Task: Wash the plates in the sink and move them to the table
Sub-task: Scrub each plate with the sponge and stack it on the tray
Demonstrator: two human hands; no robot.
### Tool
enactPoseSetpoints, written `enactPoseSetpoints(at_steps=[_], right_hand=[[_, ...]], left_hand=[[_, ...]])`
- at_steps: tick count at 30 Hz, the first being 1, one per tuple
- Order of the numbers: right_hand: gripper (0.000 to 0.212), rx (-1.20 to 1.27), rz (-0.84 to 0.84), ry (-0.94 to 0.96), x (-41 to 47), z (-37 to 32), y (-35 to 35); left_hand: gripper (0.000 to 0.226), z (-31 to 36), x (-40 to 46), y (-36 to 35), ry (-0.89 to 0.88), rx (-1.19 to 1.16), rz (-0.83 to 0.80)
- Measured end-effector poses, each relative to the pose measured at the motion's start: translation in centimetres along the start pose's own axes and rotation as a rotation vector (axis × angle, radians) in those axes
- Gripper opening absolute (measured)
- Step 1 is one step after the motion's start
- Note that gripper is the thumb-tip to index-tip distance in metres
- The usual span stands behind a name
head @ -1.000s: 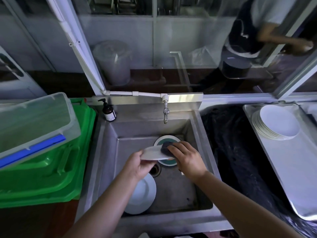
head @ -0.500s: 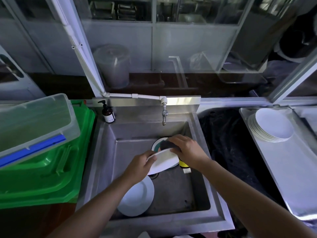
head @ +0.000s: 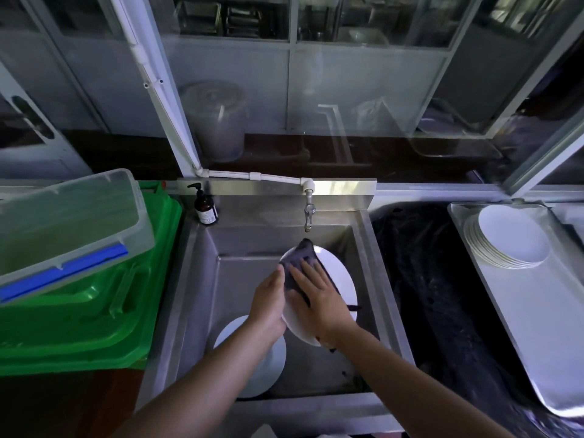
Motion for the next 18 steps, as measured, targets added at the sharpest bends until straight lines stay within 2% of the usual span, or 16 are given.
enactPoseSetpoints(at_steps=[3, 6, 11, 14, 15, 18], right_hand=[[0.058, -0.079, -0.085, 0.135, -1.9, 0.7, -1.0], [0.058, -0.177, -0.073, 0.185, -2.6, 3.3, -0.3], [0.05, -0.195, -0.077, -0.189, 0.9, 6.1, 0.5], [0.05, -0.109, -0.077, -0.266, 1.7, 4.3, -0.2], [0.05, -0.092, -0.09, -0.236, 1.6, 3.5, -0.7], [0.052, -0.111, -0.057, 0.058, -0.7, 0.7, -1.8]], left_hand=[[0.049, 0.7, 1.0, 1.3, 0.024, -0.038, 0.056], [0.05, 1.9, 1.5, 2.4, 0.008, -0.052, 0.052], [0.038, 1.3, 0.0, 2.4, 0.032, 0.043, 0.011], [0.038, 0.4, -0.5, 2.2, 0.061, 0.081, -0.016], [0.039, -0.1, -0.5, 2.1, 0.075, 0.071, -0.009], [0.041, -0.4, -0.5, 2.5, 0.104, -0.004, 0.064]])
Point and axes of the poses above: each hand's wrist, its own x-axis towards the middle knuckle, its own y-axis out of the back of the hand, z = x × y, the point moved 8 cm from there along x, towards the middle knuckle, and after that the axes turned 15 degrees about -y, right-handed, at the moved point
